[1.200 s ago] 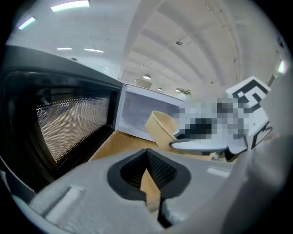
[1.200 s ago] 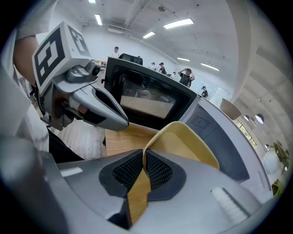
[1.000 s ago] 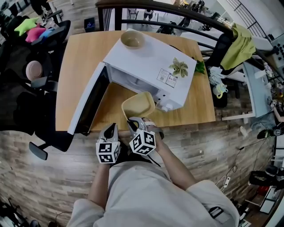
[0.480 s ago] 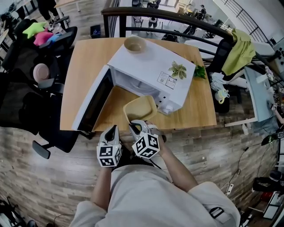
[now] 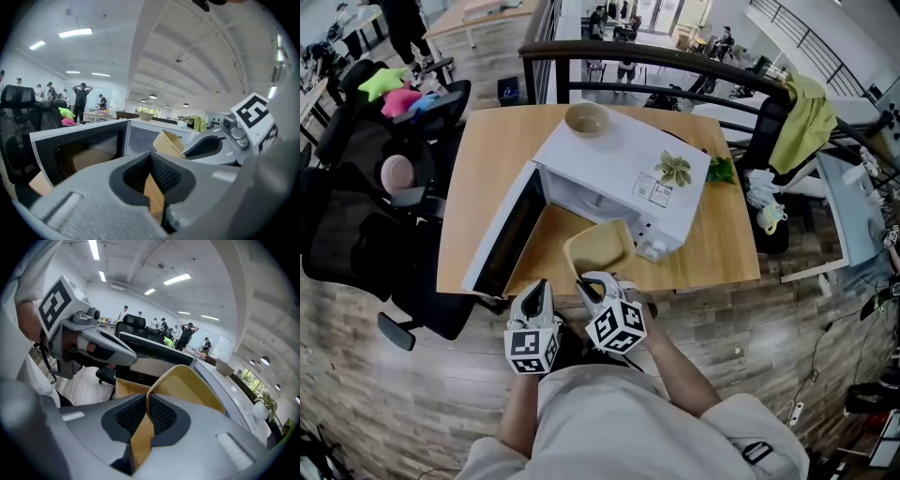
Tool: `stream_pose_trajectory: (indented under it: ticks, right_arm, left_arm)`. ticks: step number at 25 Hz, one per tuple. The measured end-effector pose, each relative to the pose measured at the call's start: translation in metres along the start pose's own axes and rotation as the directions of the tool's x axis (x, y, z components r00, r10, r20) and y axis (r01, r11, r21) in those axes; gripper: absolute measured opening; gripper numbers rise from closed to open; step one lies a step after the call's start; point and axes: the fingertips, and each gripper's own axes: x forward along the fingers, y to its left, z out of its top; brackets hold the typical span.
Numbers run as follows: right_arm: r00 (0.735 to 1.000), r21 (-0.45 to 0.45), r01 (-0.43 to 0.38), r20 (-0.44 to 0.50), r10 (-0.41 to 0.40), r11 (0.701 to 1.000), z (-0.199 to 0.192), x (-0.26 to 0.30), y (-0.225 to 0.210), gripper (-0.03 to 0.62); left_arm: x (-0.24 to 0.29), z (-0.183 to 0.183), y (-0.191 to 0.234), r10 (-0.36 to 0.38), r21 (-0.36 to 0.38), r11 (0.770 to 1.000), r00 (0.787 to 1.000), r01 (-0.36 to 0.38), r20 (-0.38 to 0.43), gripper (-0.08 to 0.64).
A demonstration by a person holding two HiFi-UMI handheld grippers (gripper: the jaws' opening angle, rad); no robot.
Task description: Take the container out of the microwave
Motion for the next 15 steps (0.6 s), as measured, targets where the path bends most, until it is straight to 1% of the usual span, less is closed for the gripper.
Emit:
stream_pose_trajectory:
  ticks: [2,10,15]
  right_arm:
    - [1.000,0.004,-0.007,0.000,0.007,1.000,0.003,-0.004,0.000,0.035]
    - [0.999,-0.043,-0.018,-0.028,0.017,0.999,0.011,-0.017,0.001,0.035]
    - [0.999,-0.053,-0.025,-0.033,0.023,0.998,0.010,-0.019,0.002,0.035]
  left_arm:
    - [-0.003,0.004,-0.002,-0.004,0.009,1.000,1.000,0.004,0.007,0.003]
    - [-0.005,0.017,-0.008,-0.021,0.029,0.999,0.999,0.020,0.027,0.003]
    - [0.000,0.016,-0.010,-0.024,0.042,0.999,1.000,0.024,0.019,0.003]
